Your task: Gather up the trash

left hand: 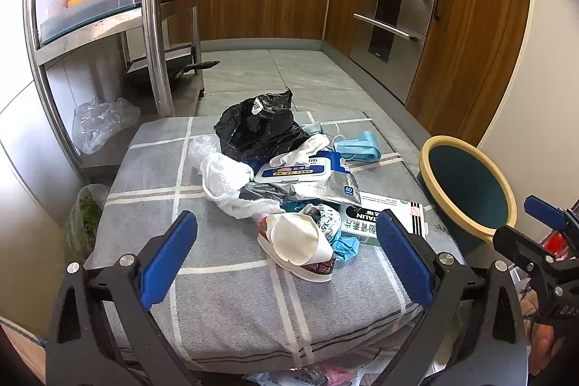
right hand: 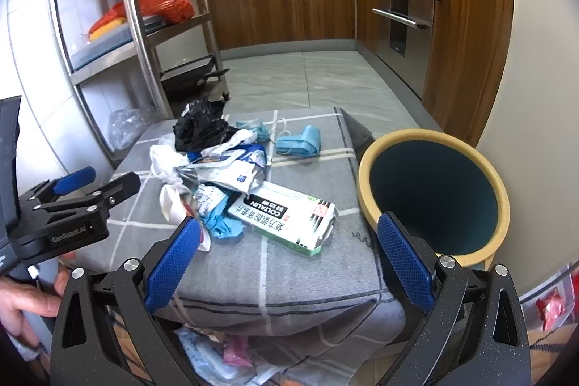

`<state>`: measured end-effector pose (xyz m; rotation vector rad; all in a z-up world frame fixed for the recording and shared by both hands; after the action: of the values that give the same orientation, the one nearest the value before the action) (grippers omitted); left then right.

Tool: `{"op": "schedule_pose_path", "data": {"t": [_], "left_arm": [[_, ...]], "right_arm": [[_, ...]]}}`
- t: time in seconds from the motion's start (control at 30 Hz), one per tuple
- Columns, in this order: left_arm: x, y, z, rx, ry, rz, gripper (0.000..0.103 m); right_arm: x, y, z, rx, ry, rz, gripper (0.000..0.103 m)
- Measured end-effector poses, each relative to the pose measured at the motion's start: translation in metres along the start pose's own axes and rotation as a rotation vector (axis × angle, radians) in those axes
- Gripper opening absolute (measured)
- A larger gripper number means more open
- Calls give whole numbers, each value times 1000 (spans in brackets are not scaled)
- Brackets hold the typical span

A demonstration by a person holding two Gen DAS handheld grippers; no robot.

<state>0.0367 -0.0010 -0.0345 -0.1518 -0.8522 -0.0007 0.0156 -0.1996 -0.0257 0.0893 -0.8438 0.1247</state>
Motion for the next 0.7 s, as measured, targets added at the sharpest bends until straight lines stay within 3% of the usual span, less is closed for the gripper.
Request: {"op": "schedule_pose_path", "data": {"t": [0.7], "left_arm": [[-2, 0, -3, 13, 9, -6, 97]], "right_arm": [[1, 0, 2, 11, -8, -2, 98]]}}
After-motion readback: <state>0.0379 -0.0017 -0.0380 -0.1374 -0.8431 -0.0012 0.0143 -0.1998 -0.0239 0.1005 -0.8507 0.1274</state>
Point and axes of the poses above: each gripper's, at about its wrist camera, not at the fingertips, and z roughly against the way its jaws point, y to its left, x to its top, the point moved 5 cm from there along -z, roughly the way its jaws point, and after that the axes turned 5 degrees about -x, right-handed, at the moved point
